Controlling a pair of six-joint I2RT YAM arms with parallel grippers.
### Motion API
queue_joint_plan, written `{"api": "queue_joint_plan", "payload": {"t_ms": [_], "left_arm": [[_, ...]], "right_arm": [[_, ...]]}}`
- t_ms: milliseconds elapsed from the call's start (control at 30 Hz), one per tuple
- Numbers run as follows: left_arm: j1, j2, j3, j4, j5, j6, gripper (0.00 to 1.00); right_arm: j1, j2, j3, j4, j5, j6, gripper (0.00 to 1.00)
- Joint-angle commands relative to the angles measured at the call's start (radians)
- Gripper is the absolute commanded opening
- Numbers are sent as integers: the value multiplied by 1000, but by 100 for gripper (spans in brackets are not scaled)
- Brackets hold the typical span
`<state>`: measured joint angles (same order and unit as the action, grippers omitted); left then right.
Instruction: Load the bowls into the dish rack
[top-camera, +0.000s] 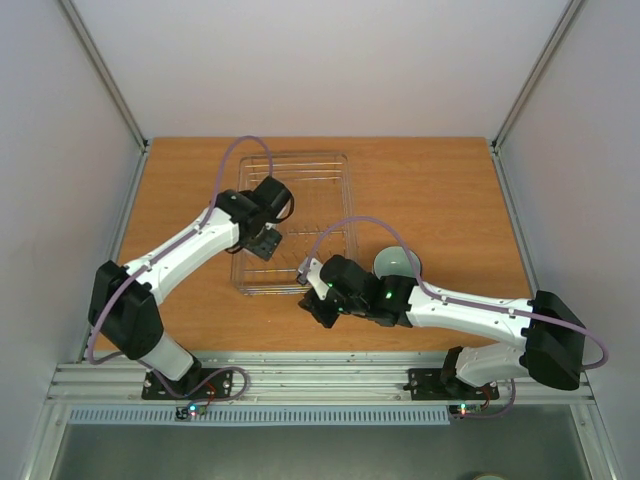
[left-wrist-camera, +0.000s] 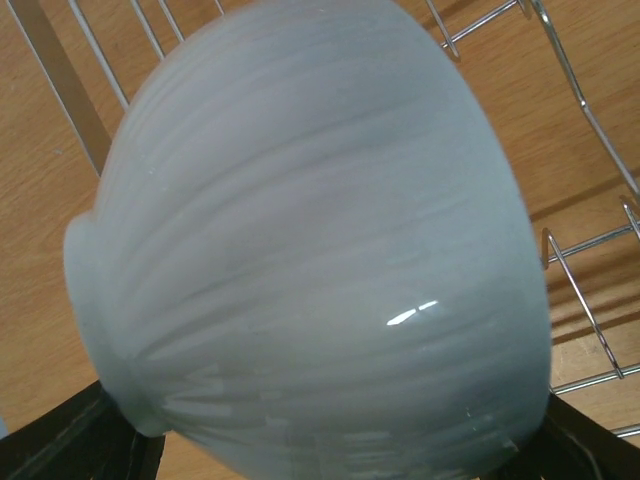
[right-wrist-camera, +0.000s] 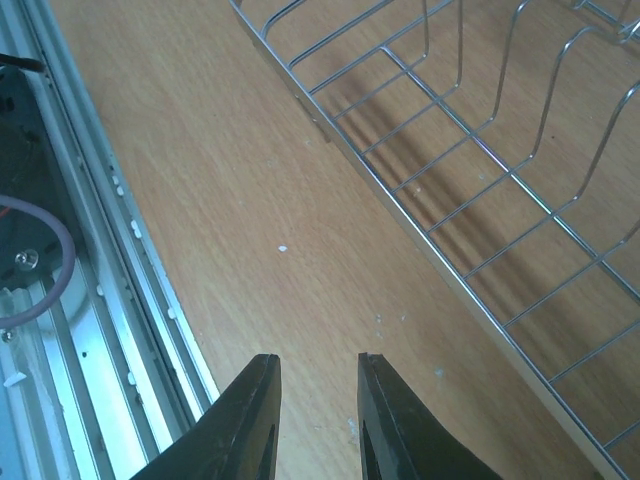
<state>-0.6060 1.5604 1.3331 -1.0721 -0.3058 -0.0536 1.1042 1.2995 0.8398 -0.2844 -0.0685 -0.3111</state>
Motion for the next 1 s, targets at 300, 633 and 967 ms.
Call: {"api": "queue_joint_plan", "payload": {"t_ms": [300,633,967], "left_arm": [[-108,88,24,25,46,15,0],[-162,113,38,28,46,29,36],[-163,108,35,32,83,46,92]], "right_arm": [[-1,-52,-31,10,52,7,24],[-2,-91,-54,2,65,18,25],[-1,-154,-69,-5,167,23,25]]}}
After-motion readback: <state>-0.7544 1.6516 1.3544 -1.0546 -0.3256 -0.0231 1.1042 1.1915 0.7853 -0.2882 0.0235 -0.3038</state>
